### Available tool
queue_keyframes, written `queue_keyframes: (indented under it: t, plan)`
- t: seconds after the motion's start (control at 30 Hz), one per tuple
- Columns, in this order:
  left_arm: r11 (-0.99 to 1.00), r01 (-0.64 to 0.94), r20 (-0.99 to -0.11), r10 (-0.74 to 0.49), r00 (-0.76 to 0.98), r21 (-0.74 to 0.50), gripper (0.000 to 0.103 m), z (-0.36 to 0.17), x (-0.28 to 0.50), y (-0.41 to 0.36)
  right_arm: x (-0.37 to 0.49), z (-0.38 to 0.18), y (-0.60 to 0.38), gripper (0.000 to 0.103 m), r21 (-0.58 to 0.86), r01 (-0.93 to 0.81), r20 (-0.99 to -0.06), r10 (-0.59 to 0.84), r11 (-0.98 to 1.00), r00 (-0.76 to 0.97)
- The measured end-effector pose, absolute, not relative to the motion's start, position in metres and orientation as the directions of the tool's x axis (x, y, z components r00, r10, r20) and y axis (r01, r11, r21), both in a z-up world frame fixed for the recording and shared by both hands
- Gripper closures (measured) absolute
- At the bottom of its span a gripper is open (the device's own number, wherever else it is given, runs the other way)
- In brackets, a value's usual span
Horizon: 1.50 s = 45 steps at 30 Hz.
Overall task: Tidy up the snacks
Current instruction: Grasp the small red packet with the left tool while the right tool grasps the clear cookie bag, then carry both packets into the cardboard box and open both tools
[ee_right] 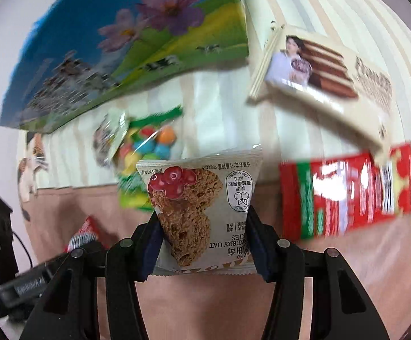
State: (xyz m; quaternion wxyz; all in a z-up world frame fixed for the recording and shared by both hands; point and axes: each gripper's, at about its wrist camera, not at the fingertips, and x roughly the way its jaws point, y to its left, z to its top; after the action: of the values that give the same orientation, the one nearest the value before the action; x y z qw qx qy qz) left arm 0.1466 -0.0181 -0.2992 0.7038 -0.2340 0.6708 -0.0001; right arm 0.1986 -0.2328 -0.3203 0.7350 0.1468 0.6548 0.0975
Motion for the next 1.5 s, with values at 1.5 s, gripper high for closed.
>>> queue_keyframes:
  t: [1.5]
  plan:
    - [0.909, -0.034, -0.892, -0.399, 0.214, -0.415, 0.058, -0.175, 0.161, -0.039, 0.164, -0.179, -0.242, 0.046, 0.409, -0.029, -0.842, 0.389, 0.912, 0.373]
